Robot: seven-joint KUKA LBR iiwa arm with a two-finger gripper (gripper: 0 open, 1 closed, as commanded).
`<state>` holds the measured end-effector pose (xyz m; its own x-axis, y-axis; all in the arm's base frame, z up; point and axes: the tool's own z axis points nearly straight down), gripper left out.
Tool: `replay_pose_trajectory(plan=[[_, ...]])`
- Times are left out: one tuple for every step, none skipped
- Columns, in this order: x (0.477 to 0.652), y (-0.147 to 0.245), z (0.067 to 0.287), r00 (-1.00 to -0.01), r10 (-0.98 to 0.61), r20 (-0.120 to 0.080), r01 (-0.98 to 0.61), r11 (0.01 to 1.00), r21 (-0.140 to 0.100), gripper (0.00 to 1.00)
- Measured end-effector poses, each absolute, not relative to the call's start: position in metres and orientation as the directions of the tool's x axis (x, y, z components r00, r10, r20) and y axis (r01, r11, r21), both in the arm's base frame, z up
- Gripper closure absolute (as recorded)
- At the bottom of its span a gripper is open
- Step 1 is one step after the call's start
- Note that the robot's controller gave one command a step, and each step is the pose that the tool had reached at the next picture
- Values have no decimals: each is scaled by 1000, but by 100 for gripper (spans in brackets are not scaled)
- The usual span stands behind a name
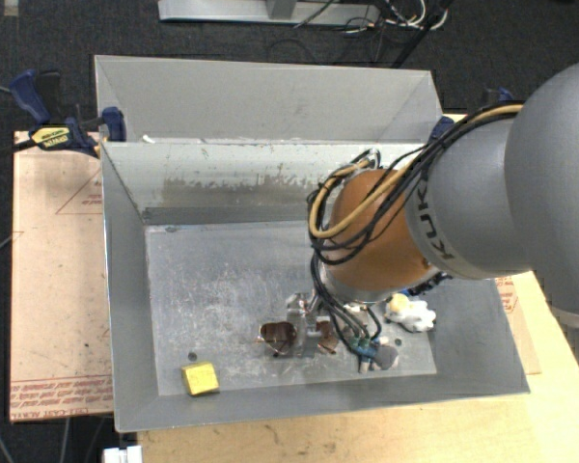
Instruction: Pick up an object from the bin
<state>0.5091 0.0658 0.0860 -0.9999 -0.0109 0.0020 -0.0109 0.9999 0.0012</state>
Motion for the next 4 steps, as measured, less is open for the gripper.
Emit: replay_pose_trajectory(plan=[[510,66,94,-1000,-11,-1,-11,1000,1,100],[510,66,101,-1000,-10,-1,-10,1000,1,100],[509,66,112,-1000,-10,5,-10,1000,1,100],[508,66,134,-1000,-10,5,-10,1000,1,100]])
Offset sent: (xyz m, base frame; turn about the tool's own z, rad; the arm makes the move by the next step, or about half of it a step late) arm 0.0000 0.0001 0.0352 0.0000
